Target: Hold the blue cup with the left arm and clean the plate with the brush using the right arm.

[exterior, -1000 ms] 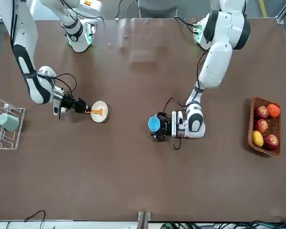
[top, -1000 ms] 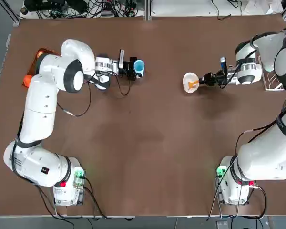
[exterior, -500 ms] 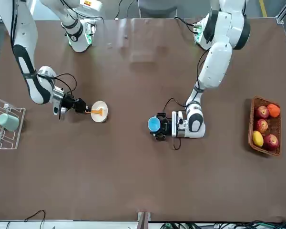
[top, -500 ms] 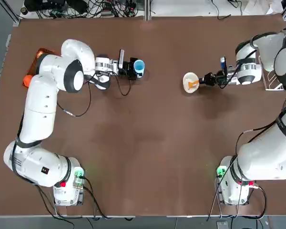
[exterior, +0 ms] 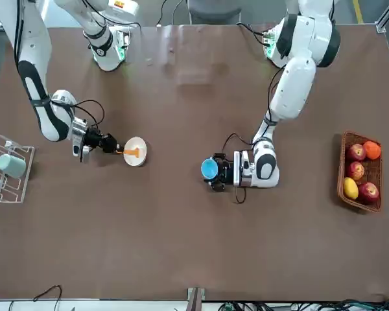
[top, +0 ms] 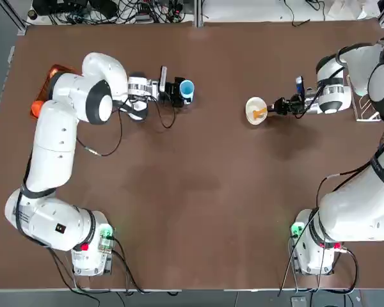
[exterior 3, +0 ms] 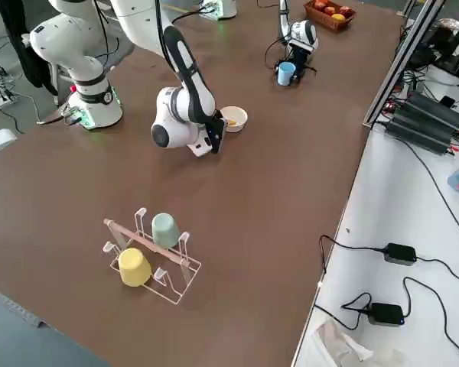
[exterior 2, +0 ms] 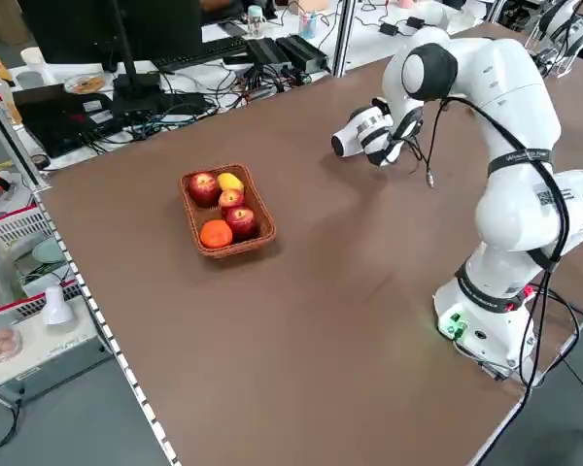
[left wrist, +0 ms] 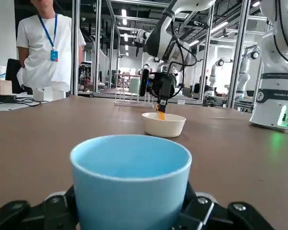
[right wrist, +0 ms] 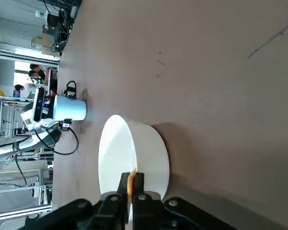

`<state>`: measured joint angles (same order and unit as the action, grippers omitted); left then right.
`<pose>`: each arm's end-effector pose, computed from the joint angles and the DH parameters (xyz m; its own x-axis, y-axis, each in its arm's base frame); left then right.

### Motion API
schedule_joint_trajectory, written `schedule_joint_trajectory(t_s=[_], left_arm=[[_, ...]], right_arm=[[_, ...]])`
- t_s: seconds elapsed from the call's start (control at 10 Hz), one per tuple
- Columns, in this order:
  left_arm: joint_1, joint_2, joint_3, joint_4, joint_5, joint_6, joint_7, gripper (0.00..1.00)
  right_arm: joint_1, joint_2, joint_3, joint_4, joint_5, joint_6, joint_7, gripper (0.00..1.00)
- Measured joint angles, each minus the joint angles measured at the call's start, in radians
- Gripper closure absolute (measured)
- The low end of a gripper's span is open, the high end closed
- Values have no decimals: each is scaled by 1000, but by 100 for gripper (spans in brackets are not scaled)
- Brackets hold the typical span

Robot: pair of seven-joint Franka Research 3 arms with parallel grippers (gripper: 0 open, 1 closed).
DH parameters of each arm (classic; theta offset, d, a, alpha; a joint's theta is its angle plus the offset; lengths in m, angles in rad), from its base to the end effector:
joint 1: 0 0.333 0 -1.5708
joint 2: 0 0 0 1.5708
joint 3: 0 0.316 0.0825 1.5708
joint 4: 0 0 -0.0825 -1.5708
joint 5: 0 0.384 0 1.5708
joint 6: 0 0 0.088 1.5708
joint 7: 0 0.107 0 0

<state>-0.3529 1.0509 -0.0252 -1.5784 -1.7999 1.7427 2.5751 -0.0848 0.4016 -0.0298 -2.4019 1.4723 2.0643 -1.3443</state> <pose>0.5685 -0.3185 0.0447 0.0725 -0.0244 0.9971 -0.9939 0.0811 0.0743 0.4451 0.0001 0.1335 0.9831 -0.1193 0.1388 0.0610 -0.5015 -0.8630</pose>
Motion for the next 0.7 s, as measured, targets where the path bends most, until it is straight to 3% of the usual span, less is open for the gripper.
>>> schedule_joint_trajectory(t_s=[0.7], left_arm=[[-1, 0, 0, 1, 0, 1, 0, 26]], right_arm=[[0, 0, 0, 1, 0, -1, 0, 95]])
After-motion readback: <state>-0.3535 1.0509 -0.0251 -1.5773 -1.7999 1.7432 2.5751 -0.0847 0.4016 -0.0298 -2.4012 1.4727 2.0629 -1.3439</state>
